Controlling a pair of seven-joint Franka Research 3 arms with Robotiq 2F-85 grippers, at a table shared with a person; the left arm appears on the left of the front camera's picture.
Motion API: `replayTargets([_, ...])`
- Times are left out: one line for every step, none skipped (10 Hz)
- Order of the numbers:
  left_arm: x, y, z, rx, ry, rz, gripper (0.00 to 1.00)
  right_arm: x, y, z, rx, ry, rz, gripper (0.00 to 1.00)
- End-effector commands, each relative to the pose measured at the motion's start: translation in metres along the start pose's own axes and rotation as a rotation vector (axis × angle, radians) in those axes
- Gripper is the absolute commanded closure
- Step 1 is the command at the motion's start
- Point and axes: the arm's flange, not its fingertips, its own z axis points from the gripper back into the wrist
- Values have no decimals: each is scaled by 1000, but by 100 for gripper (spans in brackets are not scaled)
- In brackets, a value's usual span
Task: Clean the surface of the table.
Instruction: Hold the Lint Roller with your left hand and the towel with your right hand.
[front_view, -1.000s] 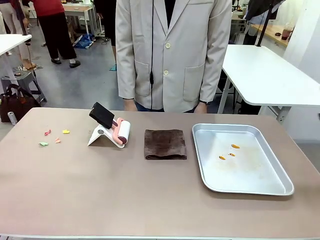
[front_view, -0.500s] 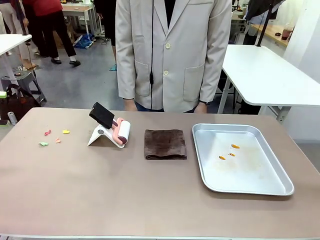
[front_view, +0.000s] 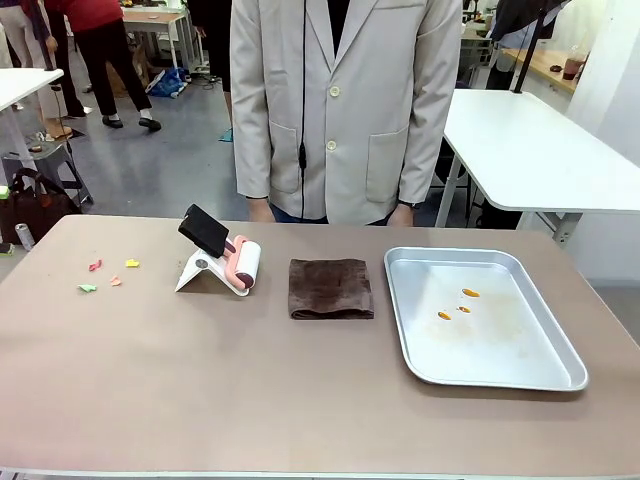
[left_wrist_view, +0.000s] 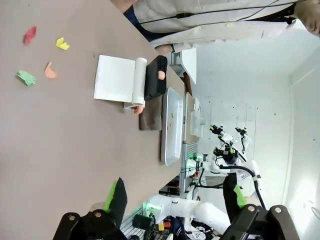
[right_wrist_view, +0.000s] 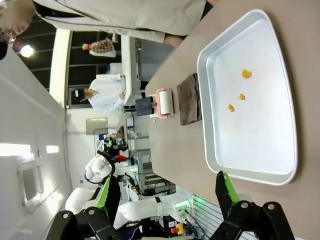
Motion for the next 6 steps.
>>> replayTargets([0,0,-1,1,1,-2,0,0,-1,0,1,0,-2,0])
replayTargets([-3,-4,-2,2,5,-33,0,-3,3,-1,6,-7,27,0])
replayTargets([-3,-15,-5,42,28,-41,0,-4,17,-8,-61,-36,33,0])
replayTargets([2,-28,-7,79,54,-62,0,-5,36,-20,-123,-48,56,0])
replayTargets([9,-44,-11,106,75,-95,0,-6,60,-37,-192,-43,94,0])
replayTargets([19,-58,-13,152,98,-129,0,-8,82,-57,-263,-33,137,0])
